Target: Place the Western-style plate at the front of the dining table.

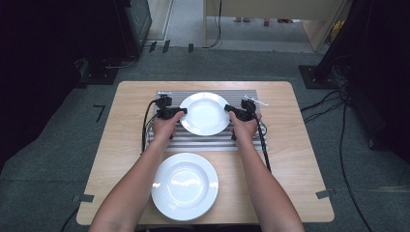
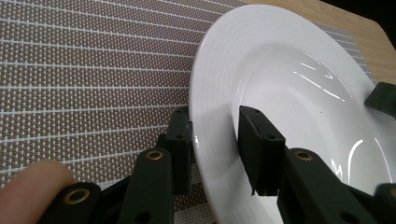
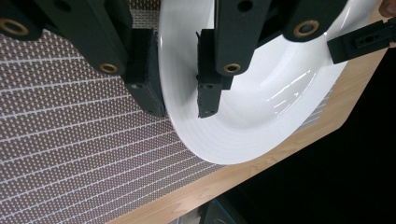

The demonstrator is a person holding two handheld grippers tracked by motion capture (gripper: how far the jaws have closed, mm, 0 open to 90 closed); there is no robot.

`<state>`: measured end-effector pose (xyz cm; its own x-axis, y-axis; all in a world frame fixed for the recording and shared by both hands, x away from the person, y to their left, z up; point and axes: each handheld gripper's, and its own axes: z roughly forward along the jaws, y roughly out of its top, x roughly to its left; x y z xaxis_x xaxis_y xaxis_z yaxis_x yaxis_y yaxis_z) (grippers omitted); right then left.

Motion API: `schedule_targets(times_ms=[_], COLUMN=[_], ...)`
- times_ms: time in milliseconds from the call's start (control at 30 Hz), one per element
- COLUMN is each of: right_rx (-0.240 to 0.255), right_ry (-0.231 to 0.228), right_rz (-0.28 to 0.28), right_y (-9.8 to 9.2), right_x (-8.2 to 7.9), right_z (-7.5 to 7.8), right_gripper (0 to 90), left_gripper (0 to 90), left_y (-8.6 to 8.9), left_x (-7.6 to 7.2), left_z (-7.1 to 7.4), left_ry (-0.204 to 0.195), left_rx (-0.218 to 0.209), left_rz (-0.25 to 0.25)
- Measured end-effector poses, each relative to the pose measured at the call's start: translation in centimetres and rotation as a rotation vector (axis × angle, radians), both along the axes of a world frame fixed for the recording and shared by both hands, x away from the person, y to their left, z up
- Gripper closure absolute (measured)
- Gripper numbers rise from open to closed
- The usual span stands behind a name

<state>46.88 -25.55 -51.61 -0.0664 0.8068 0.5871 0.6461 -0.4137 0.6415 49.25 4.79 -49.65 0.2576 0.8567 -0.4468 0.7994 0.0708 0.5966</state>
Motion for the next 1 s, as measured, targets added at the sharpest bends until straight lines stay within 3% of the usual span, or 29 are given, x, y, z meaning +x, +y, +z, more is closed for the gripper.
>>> schedule_targets(times_ms=[167,200,233,300,333,567,733,900,1000], right_rx=[-0.016,-0.030,-0.085,-0.092,-0.088,-0.115,-0.109,-0.119,-0.175], right_ry=[-0.014,-0.015,-0.031,-0.038,-0.051,-0.082,-0.100,-0.126,-0.140], right_rz=[0.018,0.024,0.021,0.024,0.036,0.028,0.082,0.111,0.135], right_y=[-0.1,0.0,0.1,0.2,0.2,0.0,-0.5,-0.9,-1.1], right_x=[0.0,0.0,-0.1,-0.1,-0.1,-0.5,-1.2,-2.0,-2.7], right_z=[-0.1,0.0,0.4,0.6,0.9,2.1,3.3,4.2,4.7], right_gripper=[72.9,72.1,69.9,68.8,61.7,50.9,42.9,37.9,35.1], left_gripper=[63.5,61.8,55.7,53.2,52.7,41.0,35.9,31.6,30.0], left_y=[0.1,0.1,0.1,0.3,0.5,1.4,2.5,3.7,4.1], left_x=[-0.1,-0.2,-0.2,-0.3,-0.5,-1.2,-2.3,-3.6,-4.3], left_z=[0.0,0.0,0.1,0.4,1.0,2.5,3.4,4.0,4.4], left_ry=[-0.015,-0.022,-0.028,-0.047,-0.069,-0.099,-0.124,-0.162,-0.177], left_rx=[0.004,0.005,0.004,0.004,-0.007,-0.024,-0.047,-0.041,-0.022], left_rz=[-0.031,-0.037,-0.040,-0.037,-0.027,-0.054,-0.072,-0.073,-0.086])
